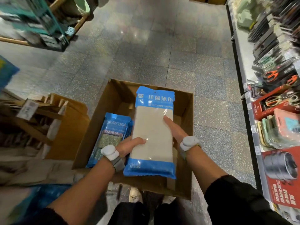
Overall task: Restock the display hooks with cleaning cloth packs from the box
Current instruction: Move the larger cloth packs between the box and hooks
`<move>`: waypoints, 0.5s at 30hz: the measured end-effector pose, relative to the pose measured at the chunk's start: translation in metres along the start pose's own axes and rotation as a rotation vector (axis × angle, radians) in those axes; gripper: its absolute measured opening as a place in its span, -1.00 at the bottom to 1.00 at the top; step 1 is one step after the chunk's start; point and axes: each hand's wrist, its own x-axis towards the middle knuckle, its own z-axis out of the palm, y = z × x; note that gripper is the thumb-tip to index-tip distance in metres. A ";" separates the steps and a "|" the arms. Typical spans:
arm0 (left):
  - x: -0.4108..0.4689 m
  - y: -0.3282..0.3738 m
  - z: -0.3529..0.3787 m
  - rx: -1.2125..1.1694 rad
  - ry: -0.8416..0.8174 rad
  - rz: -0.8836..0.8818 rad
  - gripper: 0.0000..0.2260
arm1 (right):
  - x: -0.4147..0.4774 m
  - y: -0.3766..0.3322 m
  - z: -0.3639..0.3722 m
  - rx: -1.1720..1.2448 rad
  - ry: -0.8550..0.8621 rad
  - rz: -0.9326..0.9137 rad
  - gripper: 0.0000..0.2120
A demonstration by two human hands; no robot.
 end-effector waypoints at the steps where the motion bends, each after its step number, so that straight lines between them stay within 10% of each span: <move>1: -0.012 0.008 -0.008 -0.001 0.010 0.010 -0.75 | -0.009 -0.012 0.008 -0.002 -0.025 -0.020 -0.20; 6: -0.058 0.025 -0.031 -0.028 0.059 0.095 -0.79 | -0.032 -0.045 0.038 0.008 -0.151 -0.033 -0.09; 15: -0.126 0.028 -0.049 -0.115 0.167 0.367 -0.24 | -0.079 -0.091 0.105 -0.015 -0.452 -0.189 -0.57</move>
